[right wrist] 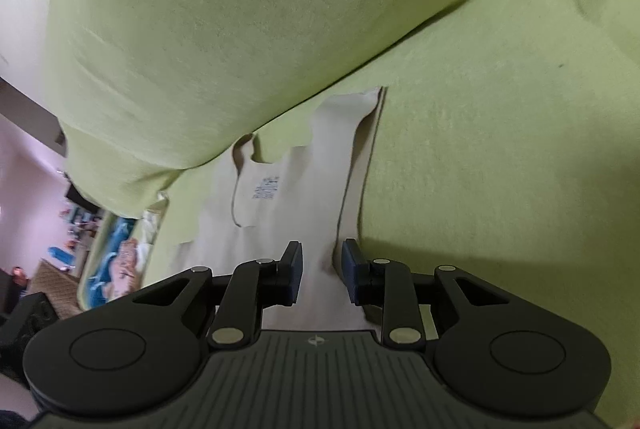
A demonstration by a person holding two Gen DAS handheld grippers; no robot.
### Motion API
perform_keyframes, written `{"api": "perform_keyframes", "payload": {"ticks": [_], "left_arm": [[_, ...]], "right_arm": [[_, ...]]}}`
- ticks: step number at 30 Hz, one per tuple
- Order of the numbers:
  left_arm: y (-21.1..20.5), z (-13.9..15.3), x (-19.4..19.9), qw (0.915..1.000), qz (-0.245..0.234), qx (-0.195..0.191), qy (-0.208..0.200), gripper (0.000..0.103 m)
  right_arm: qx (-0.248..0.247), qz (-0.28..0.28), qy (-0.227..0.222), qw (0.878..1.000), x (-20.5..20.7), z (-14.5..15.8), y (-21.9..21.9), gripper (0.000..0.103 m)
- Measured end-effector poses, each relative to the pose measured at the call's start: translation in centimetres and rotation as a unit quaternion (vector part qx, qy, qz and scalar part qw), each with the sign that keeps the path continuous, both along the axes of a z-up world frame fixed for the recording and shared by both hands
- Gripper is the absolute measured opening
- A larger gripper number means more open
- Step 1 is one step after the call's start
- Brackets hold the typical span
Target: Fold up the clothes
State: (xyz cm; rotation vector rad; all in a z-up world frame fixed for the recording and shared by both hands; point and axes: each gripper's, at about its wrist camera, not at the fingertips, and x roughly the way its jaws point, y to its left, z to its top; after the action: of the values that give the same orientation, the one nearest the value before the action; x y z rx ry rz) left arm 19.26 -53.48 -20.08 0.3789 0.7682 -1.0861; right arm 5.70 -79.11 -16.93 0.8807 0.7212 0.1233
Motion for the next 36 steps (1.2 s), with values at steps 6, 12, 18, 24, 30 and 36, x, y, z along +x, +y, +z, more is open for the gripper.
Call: {"api": "perform_keyframes", "payload": {"ticks": [6, 12, 18, 24, 30, 36], "left_arm": [[0.7, 0.4, 2.7, 0.9993, 0.022, -0.013, 0.027, 0.024], [1.2, 0.2, 3.6, 0.9992, 0.029, -0.007, 0.025, 0.024], [2.1, 0.4, 3.5, 0.9998, 0.018, -0.002, 0.009, 0.024], [2.6, 0.1, 3.2, 0.9999, 0.015, 0.001, 0.002, 0.024], [2.9, 0.1, 3.4, 0.9997, 0.022, -0.004, 0.010, 0.026], [2.7, 0.7, 4.8, 0.9991, 0.040, -0.012, -0.002, 0.027]], "right_arm": [[-0.006, 0.025, -0.005, 1.000, 0.9, 0.4, 0.3, 0.028], [-0.118, 0.020, -0.004, 0.993, 0.8, 1.6, 2.5, 0.001], [-0.182, -0.081, 0.026, 0.980, -1.6, 2.0, 1.3, 0.000], [-0.084, -0.109, -0.026, 0.990, -2.6, 2.3, -0.1, 0.017], [0.005, -0.110, -0.019, 0.994, 1.0, 0.9, -1.5, 0.026], [0.041, -0.114, -0.014, 0.993, 3.8, -0.4, -3.3, 0.026]]}}
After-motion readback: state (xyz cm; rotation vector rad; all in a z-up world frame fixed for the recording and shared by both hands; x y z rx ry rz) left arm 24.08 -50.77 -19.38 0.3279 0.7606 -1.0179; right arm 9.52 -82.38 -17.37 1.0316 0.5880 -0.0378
